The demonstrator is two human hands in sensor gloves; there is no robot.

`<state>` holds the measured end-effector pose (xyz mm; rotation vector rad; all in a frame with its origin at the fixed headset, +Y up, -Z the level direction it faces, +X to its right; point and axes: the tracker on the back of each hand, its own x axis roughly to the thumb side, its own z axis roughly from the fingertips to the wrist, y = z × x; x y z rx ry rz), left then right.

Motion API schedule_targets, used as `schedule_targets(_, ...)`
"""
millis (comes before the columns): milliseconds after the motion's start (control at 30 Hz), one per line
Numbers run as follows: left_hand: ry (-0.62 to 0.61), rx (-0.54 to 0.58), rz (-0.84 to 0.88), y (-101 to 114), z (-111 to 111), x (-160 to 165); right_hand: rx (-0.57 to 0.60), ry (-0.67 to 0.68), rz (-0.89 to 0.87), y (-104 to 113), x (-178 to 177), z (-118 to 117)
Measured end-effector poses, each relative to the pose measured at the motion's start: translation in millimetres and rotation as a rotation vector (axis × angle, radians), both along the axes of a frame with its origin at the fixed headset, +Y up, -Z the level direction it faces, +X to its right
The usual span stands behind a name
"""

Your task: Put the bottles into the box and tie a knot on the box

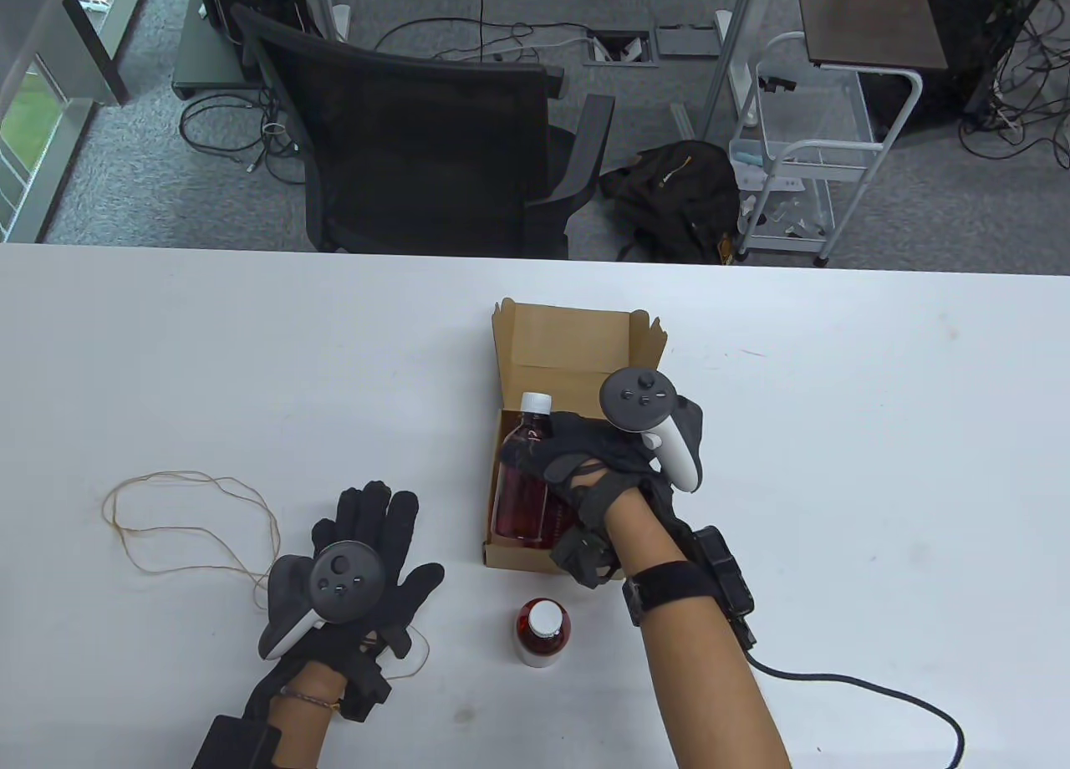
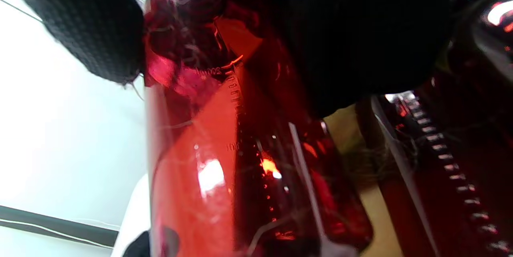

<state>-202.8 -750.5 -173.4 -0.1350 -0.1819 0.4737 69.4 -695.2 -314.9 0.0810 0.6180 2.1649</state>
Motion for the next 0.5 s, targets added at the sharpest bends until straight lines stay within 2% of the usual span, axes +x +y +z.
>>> schedule_targets(67,0.001,-0.003,0.0,0.2,-0.5,-0.5,-0.06,-0.002,0.065,-7.0,-2.7,-3.0)
schedule_targets(267,0.005,-0.015,0.001,-1.7,-2.1,-1.7,-0.069,0.011,0.181,-19.1,-12.1,-6.3)
schedule_targets(500,0.003,-0.017,-0.006,-1.8,-2.3,-1.0,-0.001,0.027,0.311,-15.8,-13.7,-5.0)
